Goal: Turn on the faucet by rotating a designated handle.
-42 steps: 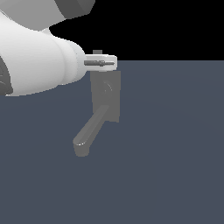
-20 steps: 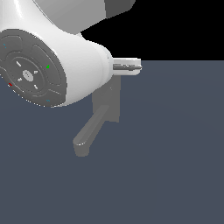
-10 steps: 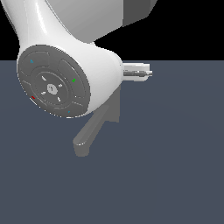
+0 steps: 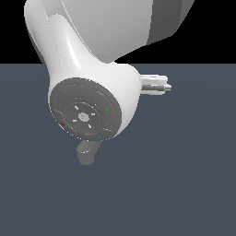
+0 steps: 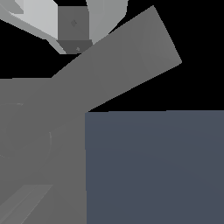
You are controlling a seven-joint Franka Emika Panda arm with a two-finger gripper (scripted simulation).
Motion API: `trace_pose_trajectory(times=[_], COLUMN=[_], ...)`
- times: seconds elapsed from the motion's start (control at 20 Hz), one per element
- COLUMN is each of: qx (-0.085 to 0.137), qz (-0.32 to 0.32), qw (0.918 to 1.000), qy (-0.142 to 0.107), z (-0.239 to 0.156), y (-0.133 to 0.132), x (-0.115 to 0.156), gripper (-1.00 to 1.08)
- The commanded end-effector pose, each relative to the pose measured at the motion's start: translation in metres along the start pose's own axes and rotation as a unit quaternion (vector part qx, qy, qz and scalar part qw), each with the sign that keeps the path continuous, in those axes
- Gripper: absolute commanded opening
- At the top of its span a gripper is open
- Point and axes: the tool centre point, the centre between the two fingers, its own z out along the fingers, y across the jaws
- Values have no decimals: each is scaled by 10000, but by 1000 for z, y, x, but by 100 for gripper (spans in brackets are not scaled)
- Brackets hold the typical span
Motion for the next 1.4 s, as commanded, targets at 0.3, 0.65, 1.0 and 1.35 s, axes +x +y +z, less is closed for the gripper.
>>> trace_pose_trajectory(times=[0.3,0.65,1.0,1.35], qx=[83,51,64,76], qz=[21,22,23,24], qw=[9999,9999,9999,9999], qy=[-107,-87,-98,-108], z=[7,6,7,8], y=[-27,-28,-35,-42], x=[8,20,38,55], gripper=[-100,-100,-100,-100])
